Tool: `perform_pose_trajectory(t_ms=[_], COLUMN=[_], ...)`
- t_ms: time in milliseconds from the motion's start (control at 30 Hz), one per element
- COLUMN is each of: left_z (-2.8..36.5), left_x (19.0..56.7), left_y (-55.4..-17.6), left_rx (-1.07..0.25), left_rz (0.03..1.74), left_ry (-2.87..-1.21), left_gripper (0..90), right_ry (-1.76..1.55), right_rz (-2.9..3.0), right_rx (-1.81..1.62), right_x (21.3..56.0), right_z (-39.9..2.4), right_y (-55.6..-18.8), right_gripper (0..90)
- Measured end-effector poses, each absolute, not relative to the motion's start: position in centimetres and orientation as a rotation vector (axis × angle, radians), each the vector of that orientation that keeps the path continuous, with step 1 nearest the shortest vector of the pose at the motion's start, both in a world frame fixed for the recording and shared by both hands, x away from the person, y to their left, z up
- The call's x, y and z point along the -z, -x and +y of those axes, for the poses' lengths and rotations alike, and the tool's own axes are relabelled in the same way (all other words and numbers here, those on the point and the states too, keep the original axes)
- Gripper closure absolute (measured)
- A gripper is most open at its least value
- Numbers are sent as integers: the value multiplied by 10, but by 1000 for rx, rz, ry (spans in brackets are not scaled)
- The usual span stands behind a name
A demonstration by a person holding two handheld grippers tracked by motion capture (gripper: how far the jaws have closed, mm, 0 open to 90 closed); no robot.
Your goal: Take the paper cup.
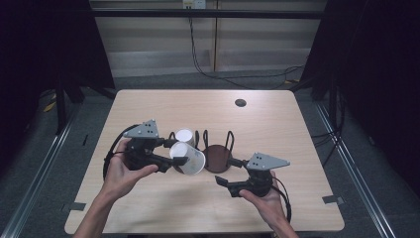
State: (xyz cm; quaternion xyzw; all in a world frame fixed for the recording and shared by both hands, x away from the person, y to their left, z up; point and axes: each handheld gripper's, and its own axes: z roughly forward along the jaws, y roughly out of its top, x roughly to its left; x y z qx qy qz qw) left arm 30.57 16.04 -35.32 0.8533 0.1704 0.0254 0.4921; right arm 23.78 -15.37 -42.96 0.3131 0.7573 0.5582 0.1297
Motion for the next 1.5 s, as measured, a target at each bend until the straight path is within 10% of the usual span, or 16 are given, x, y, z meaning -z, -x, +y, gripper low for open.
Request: perform_pose_trajectory(t_ms=[633,1500], left_z=[150,134], left_x=[375,377], left_y=[-297,-289], left_rx=[23,130], left_rz=[409,367], left_ry=[-2100,-2104], left_gripper=[369,368], right_ry=[-805,-689], right_rz=[2242,2314], right_rx=[-1705,-1734], right_x=[438,453], right_z=[-125,-104], right_y=[-244,-245], right_gripper=[143,217])
